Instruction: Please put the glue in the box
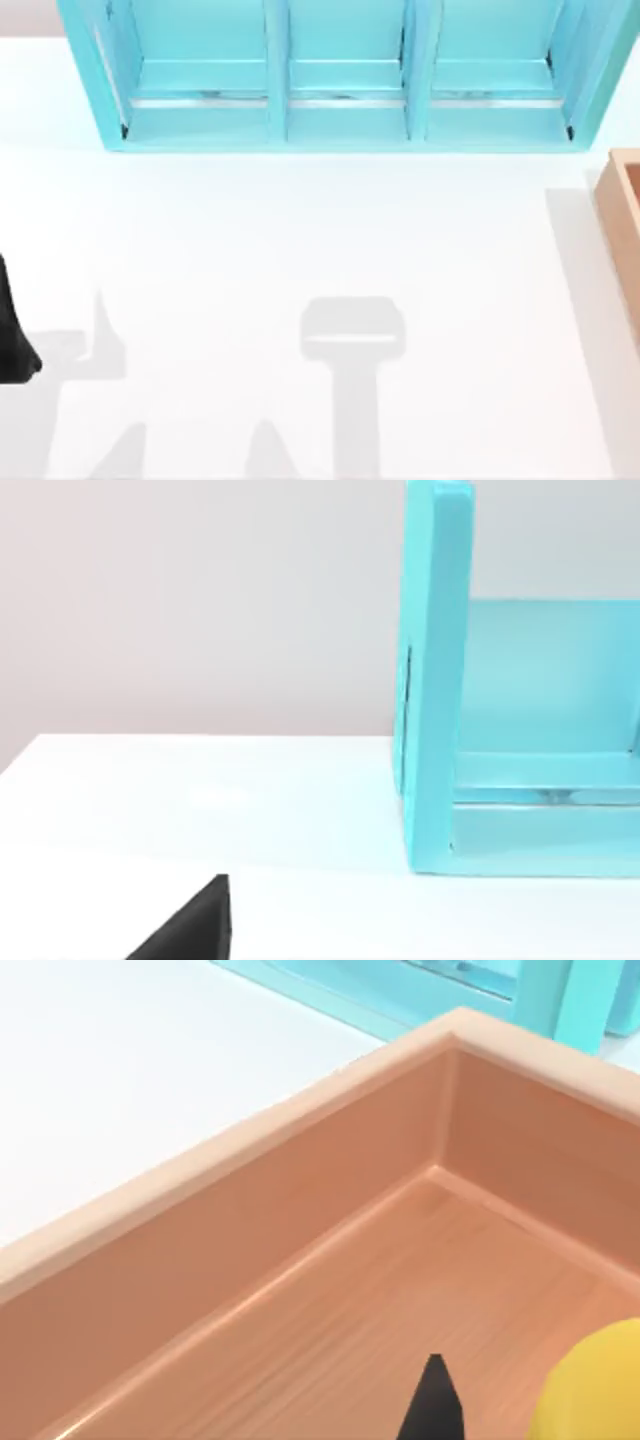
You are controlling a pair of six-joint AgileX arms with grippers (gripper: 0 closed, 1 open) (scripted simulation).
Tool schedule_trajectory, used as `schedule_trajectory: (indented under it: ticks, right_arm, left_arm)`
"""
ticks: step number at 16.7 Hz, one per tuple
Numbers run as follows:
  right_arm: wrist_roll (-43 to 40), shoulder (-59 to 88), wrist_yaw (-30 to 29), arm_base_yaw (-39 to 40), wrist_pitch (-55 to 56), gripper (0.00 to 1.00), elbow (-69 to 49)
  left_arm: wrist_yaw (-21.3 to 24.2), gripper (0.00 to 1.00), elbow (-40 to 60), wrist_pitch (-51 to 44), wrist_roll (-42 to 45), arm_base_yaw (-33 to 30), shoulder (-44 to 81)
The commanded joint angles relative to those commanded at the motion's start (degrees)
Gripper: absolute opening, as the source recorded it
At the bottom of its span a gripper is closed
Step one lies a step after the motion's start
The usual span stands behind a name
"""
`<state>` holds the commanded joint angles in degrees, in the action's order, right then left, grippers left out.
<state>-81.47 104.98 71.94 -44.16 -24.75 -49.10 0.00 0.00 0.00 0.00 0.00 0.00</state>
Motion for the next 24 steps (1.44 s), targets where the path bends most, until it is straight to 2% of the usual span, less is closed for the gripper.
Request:
schedule_trajectory:
  ticks: [5, 18, 24]
  right_arm:
    - [0.96, -0.13, 0.12, 0.56, 0.99, 0.0, 0.68]
    - [0.96, -0.13, 0.12, 0.56, 0.99, 0.98, 0.68]
    - [0.96, -0.13, 0.12, 0.56, 0.99, 1.0, 0.68]
  left_arm:
    - [0.0, 1.0, 0.0, 0.0, 0.0, 0.0, 0.0]
    - [0.0, 1.0, 0.0, 0.0, 0.0, 0.0, 0.0]
    - [0.0, 1.0, 0.0, 0.0, 0.0, 0.0, 0.0]
